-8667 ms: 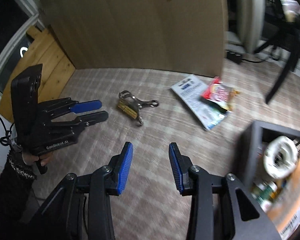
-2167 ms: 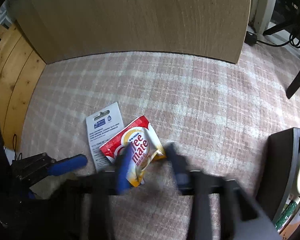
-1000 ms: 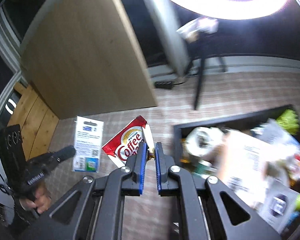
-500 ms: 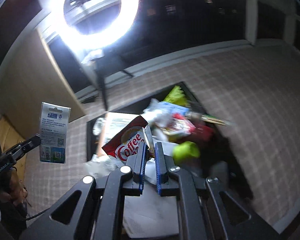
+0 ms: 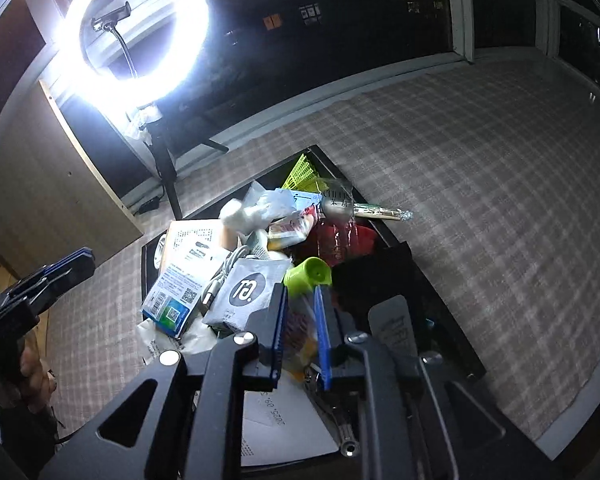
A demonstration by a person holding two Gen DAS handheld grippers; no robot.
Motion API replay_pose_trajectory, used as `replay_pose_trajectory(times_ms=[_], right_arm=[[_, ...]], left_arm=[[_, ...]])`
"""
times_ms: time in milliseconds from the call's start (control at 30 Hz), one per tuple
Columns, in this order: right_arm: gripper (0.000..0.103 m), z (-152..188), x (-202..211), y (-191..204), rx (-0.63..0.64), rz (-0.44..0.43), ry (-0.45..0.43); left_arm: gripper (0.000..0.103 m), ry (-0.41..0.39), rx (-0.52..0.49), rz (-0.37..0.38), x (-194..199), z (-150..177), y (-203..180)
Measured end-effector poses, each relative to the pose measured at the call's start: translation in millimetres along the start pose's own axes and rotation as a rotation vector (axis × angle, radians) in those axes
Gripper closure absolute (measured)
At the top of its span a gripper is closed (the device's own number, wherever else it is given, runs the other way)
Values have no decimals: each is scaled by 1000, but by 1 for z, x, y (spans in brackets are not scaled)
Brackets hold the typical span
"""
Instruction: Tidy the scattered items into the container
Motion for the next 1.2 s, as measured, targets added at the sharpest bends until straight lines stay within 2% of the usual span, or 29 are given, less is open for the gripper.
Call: replay_pose_trajectory(times_ms=[67,200,233,333,467,600,700,800,967,1200], right_arm=[[83,0,0,-2,-13,2,-4],[82,1,1,4,-2,-13,-2],[82,1,2,6,6,-12,-3],[77,2,6,14,24,-9,-12],[72,5,12,28,46,-26,-23],[66,13,18,44,93,-25,-32],[58,20,24,57,136,-16,-41],[55,27,29,66,160,-10,-43],[54,43,39,79,186,0,-41],[53,67,52,106,239,18,-46]], left_arm=[[84,7,11,-15,5,5,6],[77,12,28,-63,14,11,16],[70,15,31,-72,16,12,18],[61,10,39,-107,24,17,23],[40,16,60,-145,35,24,27],[27,3,57,-195,50,32,26],[26,-2,52,-224,61,40,21],[26,-4,50,-254,70,46,17],[25,-14,66,-296,89,58,12],[22,-36,144,-369,123,85,19]])
Point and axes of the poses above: each gripper's, at about its wrist camera, not at the fingertips, and x roughly against the way its jaws point, y to its left, z to its underside, the point moved 6 cm from there along -x, roughly the way its jaws point, and after that the axes turned 3 degrees about y, right-handed, at the moved point
